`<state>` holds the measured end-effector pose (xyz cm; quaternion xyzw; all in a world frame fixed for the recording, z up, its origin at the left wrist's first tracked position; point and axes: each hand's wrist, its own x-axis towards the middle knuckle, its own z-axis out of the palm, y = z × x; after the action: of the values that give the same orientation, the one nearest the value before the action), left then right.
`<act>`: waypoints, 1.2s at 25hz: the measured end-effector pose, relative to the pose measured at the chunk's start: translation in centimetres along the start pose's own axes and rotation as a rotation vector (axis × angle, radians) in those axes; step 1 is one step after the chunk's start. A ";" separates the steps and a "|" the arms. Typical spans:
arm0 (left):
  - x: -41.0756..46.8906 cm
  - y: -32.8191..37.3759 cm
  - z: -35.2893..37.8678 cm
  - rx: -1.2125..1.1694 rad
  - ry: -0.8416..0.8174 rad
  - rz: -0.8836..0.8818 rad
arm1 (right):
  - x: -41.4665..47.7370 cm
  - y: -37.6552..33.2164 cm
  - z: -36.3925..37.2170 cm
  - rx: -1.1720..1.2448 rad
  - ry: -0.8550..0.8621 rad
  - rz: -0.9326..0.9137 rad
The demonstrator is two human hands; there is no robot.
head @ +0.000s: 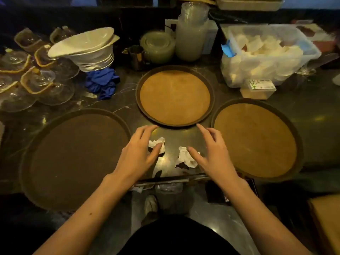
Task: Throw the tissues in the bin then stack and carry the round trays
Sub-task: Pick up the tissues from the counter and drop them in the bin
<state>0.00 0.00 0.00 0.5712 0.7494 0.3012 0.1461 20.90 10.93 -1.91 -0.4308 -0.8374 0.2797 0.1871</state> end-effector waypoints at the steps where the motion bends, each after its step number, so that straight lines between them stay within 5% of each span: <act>1: 0.5 -0.9 0.2 -0.016 -0.035 -0.004 | 0.1 0.0 0.8 -0.014 -0.008 0.051; 12: 3.8 -8.3 4.8 -0.013 -0.388 0.034 | -1.1 -1.1 7.8 -0.032 -0.027 0.453; 30: 4.0 -7.6 6.3 -0.053 -0.451 0.090 | -3.3 -0.7 10.4 0.029 0.194 0.452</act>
<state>-3.55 4.29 -9.11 0.6527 0.6634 0.1918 0.3115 16.56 4.66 -9.77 -0.6291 -0.6938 0.2840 0.2055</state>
